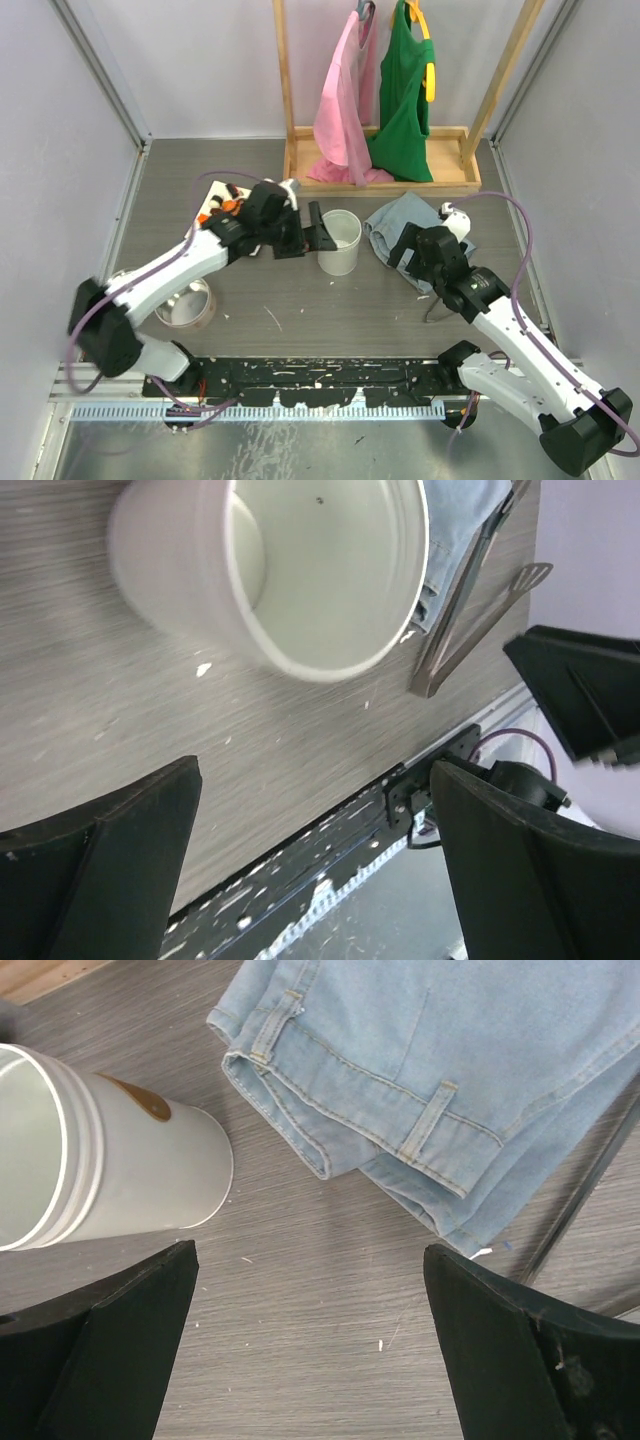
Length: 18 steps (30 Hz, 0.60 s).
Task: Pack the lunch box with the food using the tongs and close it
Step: Move the packing box to the center of the board.
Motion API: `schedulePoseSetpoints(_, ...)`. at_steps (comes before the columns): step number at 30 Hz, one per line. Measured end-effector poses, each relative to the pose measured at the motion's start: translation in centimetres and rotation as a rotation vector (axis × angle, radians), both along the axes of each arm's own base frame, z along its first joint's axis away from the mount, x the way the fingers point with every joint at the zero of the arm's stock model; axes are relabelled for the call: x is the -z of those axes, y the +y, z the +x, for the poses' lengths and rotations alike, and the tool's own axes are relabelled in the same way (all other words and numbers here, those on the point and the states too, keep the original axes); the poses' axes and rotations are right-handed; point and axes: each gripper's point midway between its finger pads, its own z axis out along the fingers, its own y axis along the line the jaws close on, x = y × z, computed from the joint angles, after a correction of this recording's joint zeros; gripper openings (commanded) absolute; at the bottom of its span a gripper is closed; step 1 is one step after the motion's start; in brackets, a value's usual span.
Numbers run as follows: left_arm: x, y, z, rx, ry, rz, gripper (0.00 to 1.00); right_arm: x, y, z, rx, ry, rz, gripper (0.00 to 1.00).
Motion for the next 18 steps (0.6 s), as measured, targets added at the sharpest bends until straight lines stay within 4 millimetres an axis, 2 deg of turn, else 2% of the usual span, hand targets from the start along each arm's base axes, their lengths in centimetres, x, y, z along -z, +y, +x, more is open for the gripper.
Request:
schedulePoseSetpoints(3,-2.9,3.9,-1.4,-0.066,-0.099,0.036,0.98,0.4,-0.5,-0.2,0.028,0.005,-0.01,1.0)
schedulePoseSetpoints(5,-4.8,7.5,-2.4,-0.14,-0.169,0.06,0.98,0.5,-0.8,-0.2,0.045,0.007,-0.015,1.0)
schedulePoseSetpoints(6,-5.5,9.7,-2.7,-0.197,-0.197,0.076,0.98,0.6,-1.0,-0.2,0.054,0.005,-0.016,1.0)
schedulePoseSetpoints(7,-5.7,11.4,-2.8,-0.244,-0.213,0.092,0.98,0.6,-1.1,-0.2,0.063,0.005,-0.017,1.0)
schedulePoseSetpoints(8,-5.6,13.9,-2.9,-0.314,-0.22,0.122,0.98,0.7,-1.2,-0.2,0.07,0.006,-0.017,1.0)
schedulePoseSetpoints(11,-2.9,20.4,-4.0,-0.497,-0.166,0.256,0.98,1.1,-1.4,-0.3,0.084,0.013,-0.021,1.0)
schedulePoseSetpoints(13,-0.5,23.5,-5.5,-0.573,-0.1,0.356,0.98,1.3,-1.4,-0.3,0.086,0.018,-0.023,1.0)
schedulePoseSetpoints(15,2.0,25.6,-7.1,-0.607,-0.025,0.446,0.98,1.3,-1.5,-0.3,0.091,0.018,-0.025,1.0)
schedulePoseSetpoints(18,4.2,26.7,-8.2,-0.606,0.055,0.528,0.98,1.4,-1.9,-0.3,0.107,0.018,-0.036,1.0)
